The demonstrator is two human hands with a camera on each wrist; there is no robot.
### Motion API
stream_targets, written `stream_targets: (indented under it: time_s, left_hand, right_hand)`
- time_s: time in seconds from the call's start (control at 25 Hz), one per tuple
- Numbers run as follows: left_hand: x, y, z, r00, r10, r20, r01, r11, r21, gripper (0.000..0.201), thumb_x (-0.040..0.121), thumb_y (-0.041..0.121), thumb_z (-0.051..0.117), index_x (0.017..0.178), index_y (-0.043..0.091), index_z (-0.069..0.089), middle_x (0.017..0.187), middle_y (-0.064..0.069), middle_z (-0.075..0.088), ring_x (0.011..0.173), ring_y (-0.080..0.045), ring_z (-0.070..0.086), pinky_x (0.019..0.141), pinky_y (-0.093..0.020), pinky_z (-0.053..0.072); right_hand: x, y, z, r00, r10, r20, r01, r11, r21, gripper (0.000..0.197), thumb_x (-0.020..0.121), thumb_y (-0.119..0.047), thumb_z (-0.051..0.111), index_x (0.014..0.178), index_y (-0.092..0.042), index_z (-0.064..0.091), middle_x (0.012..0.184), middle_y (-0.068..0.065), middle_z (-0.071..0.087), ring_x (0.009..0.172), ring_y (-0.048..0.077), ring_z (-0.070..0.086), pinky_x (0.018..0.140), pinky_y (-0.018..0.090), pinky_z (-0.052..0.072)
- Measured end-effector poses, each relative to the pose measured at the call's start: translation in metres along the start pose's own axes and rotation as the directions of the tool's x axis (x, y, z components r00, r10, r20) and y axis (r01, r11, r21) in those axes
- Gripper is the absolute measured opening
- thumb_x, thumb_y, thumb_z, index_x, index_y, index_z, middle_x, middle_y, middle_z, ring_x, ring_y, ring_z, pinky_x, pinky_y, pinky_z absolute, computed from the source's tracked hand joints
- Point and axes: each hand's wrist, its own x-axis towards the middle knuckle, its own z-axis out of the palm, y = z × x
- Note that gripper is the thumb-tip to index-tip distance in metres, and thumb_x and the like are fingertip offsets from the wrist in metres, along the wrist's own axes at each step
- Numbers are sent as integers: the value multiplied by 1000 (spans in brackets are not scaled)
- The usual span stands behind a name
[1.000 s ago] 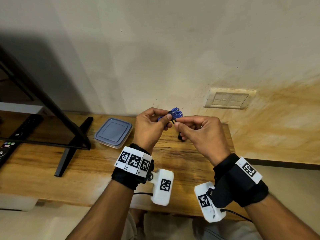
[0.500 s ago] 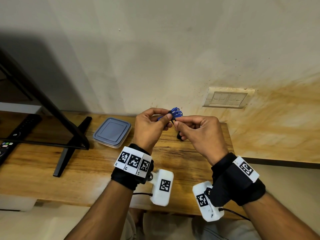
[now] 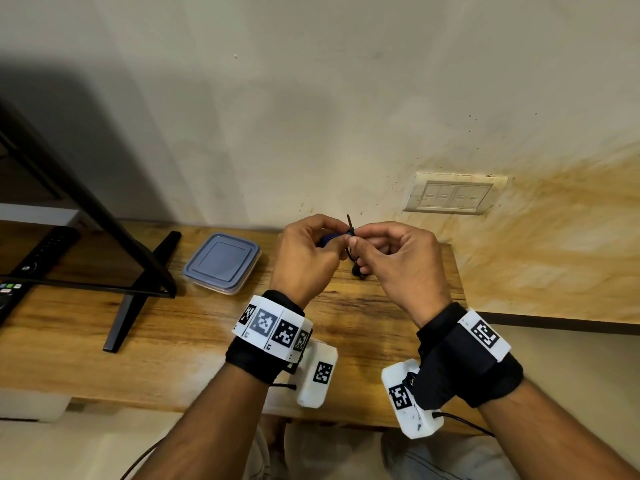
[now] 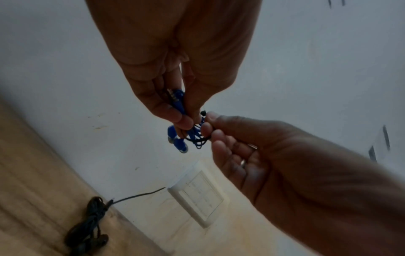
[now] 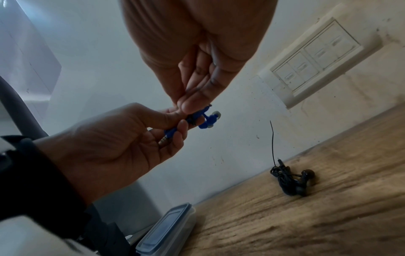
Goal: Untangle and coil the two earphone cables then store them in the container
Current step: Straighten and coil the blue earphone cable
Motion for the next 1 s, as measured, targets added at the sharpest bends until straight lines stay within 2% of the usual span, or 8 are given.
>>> stream_targets:
  time_s: [0.16,0.28,0.36,0.44,0.56,0.64,0.76,1.0]
  left_hand:
    - [-2,0,1,982,176,73,-188,952,243,12,85,7,68,88,16,75,73,8,70,68,-7,66,63,-16,53]
    - [-4,2,1,981,170,95,-191,940,283,10,86,11,69,89,17,77,71,12,68,67,-2,65,62,-11,50]
    - [-4,3,1,985,146,96,-167,947,275,7,85,14,72,88,17,77,71,11,69,66,-1,65,61,-11,51]
    - [-4,5,1,987,130,97,-153,948,279,8,85,13,72,87,17,78,70,12,70,65,0,65,59,-9,49]
    - [-6,8,1,988,123,93,-145,949,280,13,83,8,71,86,17,78,72,10,72,69,1,66,59,-7,49]
    - [-7,10,0,987,126,96,-148,949,278,16,83,5,68,86,18,78,73,10,72,68,0,66,60,-7,49]
    - [-6,10,-1,987,118,107,-144,947,288,13,85,8,69,87,17,78,72,9,72,65,1,65,59,-10,51]
    - [-6,4,-6,980,72,183,-135,924,358,15,85,8,70,92,18,79,84,7,76,70,-1,67,62,-14,54]
  right_hand:
    - [4,2,-3,1000,-24,2,25,995,-98,20,84,-19,77,102,-20,68,69,-1,73,59,6,69,59,24,58]
    - [3,2,-9,992,-129,3,126,957,-261,5,84,-20,77,88,-20,74,72,-7,69,65,3,64,57,8,47]
    - [3,0,-12,957,-285,48,278,861,-426,3,84,-19,76,84,-18,73,80,-7,65,72,8,60,61,7,43]
    - [4,0,-13,898,-408,163,431,749,-503,8,84,-9,73,82,-15,68,87,-4,61,81,13,56,67,14,42]
    - [6,0,-13,833,-469,292,549,637,-541,19,81,6,66,81,-12,60,91,0,58,89,17,50,71,16,40]
    - [5,-2,-11,819,-472,327,569,593,-569,23,80,9,63,82,-13,56,90,1,57,89,18,48,71,24,42]
    - [5,-3,-8,839,-438,324,539,578,-613,24,80,8,63,85,-13,53,84,1,56,84,19,48,67,33,45]
    - [10,-2,-7,895,-348,279,445,668,-596,19,84,-4,66,84,-18,54,71,2,58,71,22,54,59,44,50]
